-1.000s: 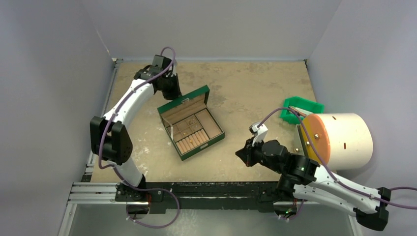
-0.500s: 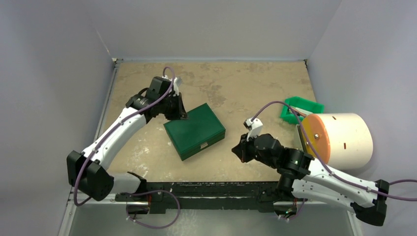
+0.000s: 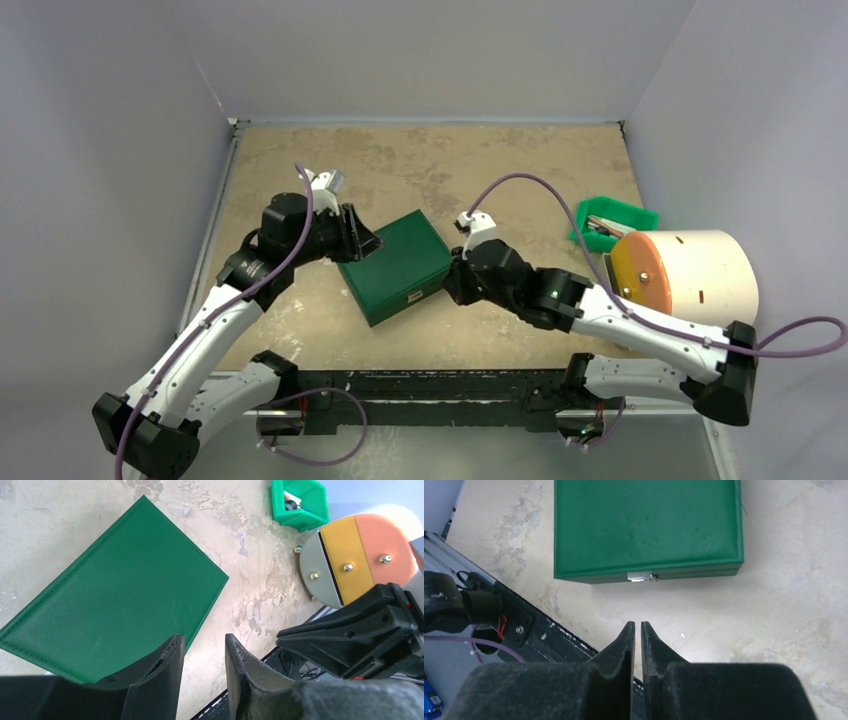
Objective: Organize the mixed jewelry
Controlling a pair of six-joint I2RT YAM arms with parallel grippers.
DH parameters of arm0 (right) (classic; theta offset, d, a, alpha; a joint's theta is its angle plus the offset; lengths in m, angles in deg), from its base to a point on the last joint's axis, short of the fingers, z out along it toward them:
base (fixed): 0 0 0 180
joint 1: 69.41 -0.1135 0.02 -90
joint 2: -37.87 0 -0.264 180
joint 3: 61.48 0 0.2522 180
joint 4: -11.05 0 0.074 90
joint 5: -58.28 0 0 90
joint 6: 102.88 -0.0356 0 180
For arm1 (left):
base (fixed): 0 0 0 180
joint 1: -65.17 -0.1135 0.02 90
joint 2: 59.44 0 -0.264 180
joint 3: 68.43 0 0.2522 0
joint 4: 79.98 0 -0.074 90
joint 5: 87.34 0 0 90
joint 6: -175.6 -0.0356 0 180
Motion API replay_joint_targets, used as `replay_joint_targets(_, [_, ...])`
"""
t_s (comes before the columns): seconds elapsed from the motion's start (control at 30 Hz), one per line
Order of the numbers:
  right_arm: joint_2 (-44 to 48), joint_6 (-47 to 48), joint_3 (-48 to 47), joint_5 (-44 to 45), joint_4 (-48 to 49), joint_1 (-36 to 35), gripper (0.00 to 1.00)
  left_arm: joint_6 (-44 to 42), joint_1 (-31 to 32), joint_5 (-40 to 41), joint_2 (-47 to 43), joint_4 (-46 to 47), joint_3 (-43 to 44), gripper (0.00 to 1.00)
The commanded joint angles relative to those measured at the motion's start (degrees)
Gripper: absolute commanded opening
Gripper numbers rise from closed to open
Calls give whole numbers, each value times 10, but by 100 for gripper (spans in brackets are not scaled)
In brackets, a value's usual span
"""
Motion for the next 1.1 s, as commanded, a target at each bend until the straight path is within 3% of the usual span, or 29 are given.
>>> replay_joint_targets(0.0, [-67, -9, -71, 14, 8, 2, 11, 22, 1, -22, -41, 107, -43, 38])
replay_joint_targets(0.2, [-156, -6, -129, 6, 9, 2, 0, 43, 1, -21, -91, 156, -92, 48])
replay_joint_targets(0.47, [-243, -22, -160, 0, 26, 4, 0, 51, 1, 15, -151, 167, -133, 55])
replay_joint_targets(0.67, [-294, -24, -174, 10, 26, 14, 0, 41, 1, 41, -164, 131, -129, 65])
replay_joint_targets(1.07, [-345, -39, -151, -2, 20, 15, 0, -9, 1, 75, -184, 43, -100, 68])
